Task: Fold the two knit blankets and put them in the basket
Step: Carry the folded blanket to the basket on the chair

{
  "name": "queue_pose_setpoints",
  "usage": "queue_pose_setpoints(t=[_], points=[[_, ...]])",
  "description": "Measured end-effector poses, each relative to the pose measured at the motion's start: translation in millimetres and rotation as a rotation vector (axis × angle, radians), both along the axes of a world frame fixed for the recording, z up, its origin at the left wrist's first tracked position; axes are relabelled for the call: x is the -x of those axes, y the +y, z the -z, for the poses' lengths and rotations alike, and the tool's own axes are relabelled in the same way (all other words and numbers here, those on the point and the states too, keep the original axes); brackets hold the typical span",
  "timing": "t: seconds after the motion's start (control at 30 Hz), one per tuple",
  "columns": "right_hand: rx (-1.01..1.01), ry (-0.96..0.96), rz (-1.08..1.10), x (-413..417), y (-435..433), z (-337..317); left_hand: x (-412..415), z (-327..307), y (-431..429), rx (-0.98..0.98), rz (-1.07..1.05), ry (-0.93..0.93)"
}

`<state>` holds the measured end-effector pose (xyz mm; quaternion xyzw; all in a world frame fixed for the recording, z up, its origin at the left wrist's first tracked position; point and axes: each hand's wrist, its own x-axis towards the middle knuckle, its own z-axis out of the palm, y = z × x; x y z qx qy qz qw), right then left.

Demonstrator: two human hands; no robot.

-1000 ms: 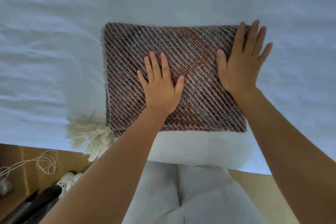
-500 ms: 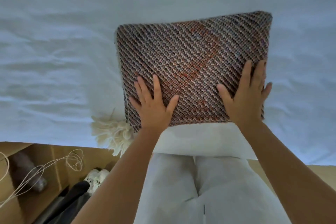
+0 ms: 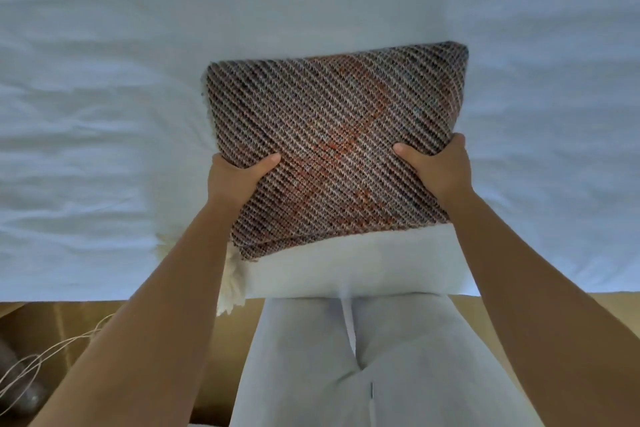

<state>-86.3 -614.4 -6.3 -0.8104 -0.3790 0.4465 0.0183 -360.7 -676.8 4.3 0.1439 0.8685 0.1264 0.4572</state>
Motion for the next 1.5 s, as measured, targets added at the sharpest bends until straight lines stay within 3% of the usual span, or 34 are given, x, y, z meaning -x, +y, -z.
queue_pose_setpoints(t=[0.1,0.23,0.43,0.63,0.87,1.13,1.33,1.5], points=[[-0.025,0.096,0.071,-2.5,-3.3,-5.7,-0.2,-11.0,1.1,-0.047,-0.058,-0.142],[-0.129,0.090,0.146,2.5,-30.1,-30.1,-11.6,-35.2,-3.4,-0.109,-0.060,-0.189],[-0.215,0.107,0.357,-14.0,-114.4,-110.0,-38.3,-115.6,-26.2,-0.115,0.148,-0.314],[-0.264,0.116,0.742,-74.7,-241.5,-188.9,-96.7,-187.0,-76.6,-0.054,0.407,-0.513],[-0.392,0.069,1.093,-151.7,-389.0,-243.0,-238.2,-230.9,-125.7,-0.076,0.854,-0.576],[-0.532,0.066,1.534,-235.4,-556.4,-247.1,-422.1,-243.0,-227.5,-0.019,1.244,-0.647],[-0.622,0.090,1.855,-273.0,-619.2,-239.3,-538.6,-243.5,-282.7,-0.013,1.512,-0.675],[-0.642,-0.003,1.982,-335.0,-635.6,-223.5,-635.0,-226.5,-307.6,-0.017,1.682,-0.653]])
